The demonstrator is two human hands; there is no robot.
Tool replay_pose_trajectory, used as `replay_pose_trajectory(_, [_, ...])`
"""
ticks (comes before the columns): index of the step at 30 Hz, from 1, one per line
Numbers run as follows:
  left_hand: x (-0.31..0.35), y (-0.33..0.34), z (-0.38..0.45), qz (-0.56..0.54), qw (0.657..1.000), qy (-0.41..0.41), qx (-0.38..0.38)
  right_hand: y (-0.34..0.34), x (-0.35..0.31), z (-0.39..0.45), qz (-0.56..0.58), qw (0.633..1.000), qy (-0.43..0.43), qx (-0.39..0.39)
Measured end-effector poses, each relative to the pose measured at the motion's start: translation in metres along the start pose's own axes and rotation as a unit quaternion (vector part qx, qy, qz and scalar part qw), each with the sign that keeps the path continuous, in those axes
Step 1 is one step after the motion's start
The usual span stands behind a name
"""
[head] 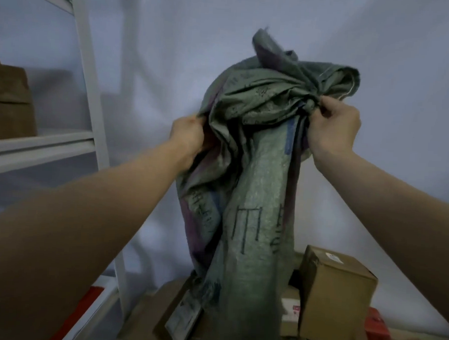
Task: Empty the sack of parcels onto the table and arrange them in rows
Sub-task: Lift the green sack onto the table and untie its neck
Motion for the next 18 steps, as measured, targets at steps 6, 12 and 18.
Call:
replay_pose_trajectory(6, [-0.031,-0.021,-0.021,0.068,0.995,-0.068,-0.013,-0.008,0.03,-0.013,-0.077,0.996,0.009,-0.033])
replay_pose_trajectory(12, [0.028,-0.005,-0.016,-0.027,0.999,0.025,0.012,-0.016,-0.004,-0.001,0.026,1.0,0.01,0.008])
replay_pose_trajectory(18, [0.024,-0.006,-0.053,0.087,0.996,-0.012,-0.01,-0.03,-0.004,-0.008,-0.011,1.0,-0.006,-0.021])
Point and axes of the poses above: each hand's wrist, its own z-axis towards the middle knuckle, its own y-axis out of the palm, x = y × z, the point moved 5 cm from there along z, towards the middle knuckle, and after that the axes turned 14 degrees about y, right-handed, at the moved point
